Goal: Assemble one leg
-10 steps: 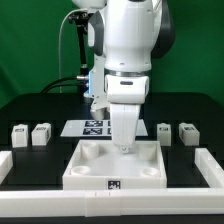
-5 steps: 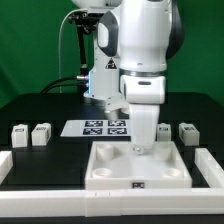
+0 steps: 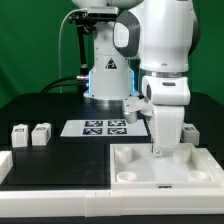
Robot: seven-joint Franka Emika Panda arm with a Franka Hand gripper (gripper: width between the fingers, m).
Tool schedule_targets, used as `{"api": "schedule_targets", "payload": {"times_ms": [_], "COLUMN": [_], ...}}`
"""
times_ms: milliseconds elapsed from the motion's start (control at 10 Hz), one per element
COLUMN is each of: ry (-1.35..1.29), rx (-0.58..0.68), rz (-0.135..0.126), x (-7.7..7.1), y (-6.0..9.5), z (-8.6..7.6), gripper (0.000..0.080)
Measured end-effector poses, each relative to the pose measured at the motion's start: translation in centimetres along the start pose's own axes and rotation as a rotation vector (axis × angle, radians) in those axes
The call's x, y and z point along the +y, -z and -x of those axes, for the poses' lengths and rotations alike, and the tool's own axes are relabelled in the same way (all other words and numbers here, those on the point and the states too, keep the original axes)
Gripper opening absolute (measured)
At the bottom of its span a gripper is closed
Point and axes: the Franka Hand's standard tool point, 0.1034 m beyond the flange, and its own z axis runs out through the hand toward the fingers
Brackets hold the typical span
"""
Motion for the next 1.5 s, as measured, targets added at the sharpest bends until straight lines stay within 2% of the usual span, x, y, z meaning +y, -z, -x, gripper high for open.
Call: {"api": "schedule_targets", "payload": {"times_ms": [100, 200, 300, 400, 500, 600, 1200, 1300, 1500], "ry": [0.000, -0.001, -0.001, -0.001, -0.001, -0.001, -0.007, -0.057, -0.153], "rx": [0.000, 0.000, 0.000, 0.000, 0.000, 0.000, 0.001, 0.003, 0.002], "rz": [-0.001, -0.001, -0.001, -0.001, -0.001, -0.001, 0.000, 0.007, 0.030], "x": [0.0, 0.0, 0.0, 0.0, 0.0, 0.0, -0.1, -0.4, -1.5], "y": [0.0, 0.0, 0.0, 0.0, 0.0, 0.0, 0.0, 0.4, 2.7], "z": [0.0, 0.0, 0.0, 0.1, 0.1, 0.1, 0.1, 0.1, -0.3], "gripper": [0.0108, 0.0245, 0.0419, 0.0419, 0.0590, 0.0632, 0.0649, 0.0649, 0.0649]}}
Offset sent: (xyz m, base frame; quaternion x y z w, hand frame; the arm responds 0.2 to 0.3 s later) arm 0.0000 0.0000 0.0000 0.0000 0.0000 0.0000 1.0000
